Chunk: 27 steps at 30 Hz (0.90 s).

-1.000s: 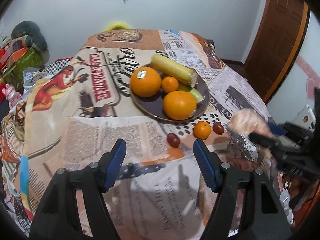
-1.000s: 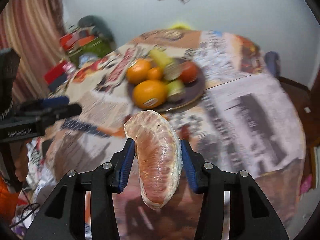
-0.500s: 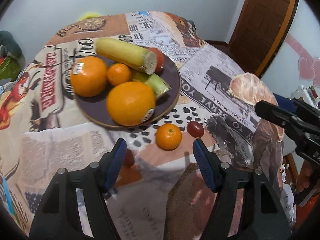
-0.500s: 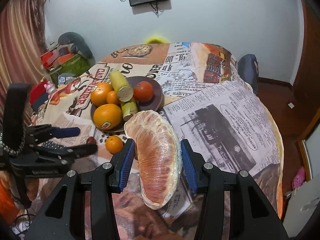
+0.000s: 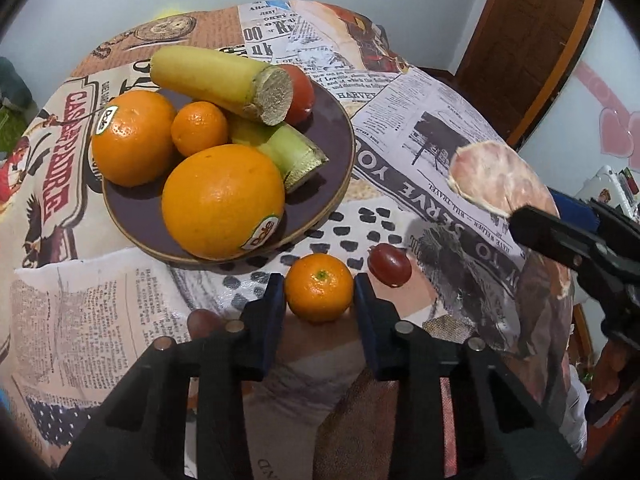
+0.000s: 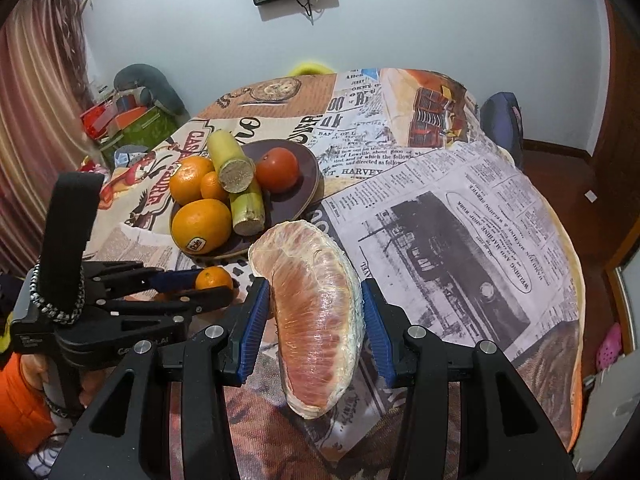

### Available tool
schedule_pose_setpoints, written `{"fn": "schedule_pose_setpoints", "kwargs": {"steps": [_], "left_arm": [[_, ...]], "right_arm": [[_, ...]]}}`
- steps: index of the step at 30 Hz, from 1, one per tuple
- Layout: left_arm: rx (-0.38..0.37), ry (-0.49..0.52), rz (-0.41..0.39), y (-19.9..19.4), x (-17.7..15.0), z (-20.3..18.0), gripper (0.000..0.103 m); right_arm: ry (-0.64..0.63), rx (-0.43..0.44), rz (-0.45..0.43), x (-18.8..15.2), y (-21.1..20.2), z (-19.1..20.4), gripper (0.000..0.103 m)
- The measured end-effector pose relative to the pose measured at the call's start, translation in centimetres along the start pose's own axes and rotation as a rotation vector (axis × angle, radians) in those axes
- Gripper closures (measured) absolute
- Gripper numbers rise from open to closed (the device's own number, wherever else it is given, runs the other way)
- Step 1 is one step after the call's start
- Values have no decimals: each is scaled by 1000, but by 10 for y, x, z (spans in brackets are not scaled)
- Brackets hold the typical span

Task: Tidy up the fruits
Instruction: 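Carry the pomelo segment and the mandarin over the plate with both grippers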

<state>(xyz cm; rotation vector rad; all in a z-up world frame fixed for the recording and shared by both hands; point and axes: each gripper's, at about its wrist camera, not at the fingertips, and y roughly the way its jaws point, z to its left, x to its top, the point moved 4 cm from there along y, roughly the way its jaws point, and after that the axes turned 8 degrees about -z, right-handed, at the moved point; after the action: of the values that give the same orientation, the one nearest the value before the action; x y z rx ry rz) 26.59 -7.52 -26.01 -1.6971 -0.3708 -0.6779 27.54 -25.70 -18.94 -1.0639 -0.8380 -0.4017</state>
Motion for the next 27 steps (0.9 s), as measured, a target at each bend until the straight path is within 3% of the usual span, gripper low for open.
{"fn": "schedule_pose_setpoints", "kwargs": {"steps": [7, 16, 27], "left_arm": [[18, -12, -60, -27, 5, 12, 68], [98, -56, -159, -62, 24, 55, 68], [128, -125, -173, -49, 40, 96, 68]], "right_arm": [[-4, 3, -23, 12, 2, 2, 60], [-17, 10, -84, 43, 11, 10, 60], [-59, 21, -122, 85, 46, 29, 60]]}}
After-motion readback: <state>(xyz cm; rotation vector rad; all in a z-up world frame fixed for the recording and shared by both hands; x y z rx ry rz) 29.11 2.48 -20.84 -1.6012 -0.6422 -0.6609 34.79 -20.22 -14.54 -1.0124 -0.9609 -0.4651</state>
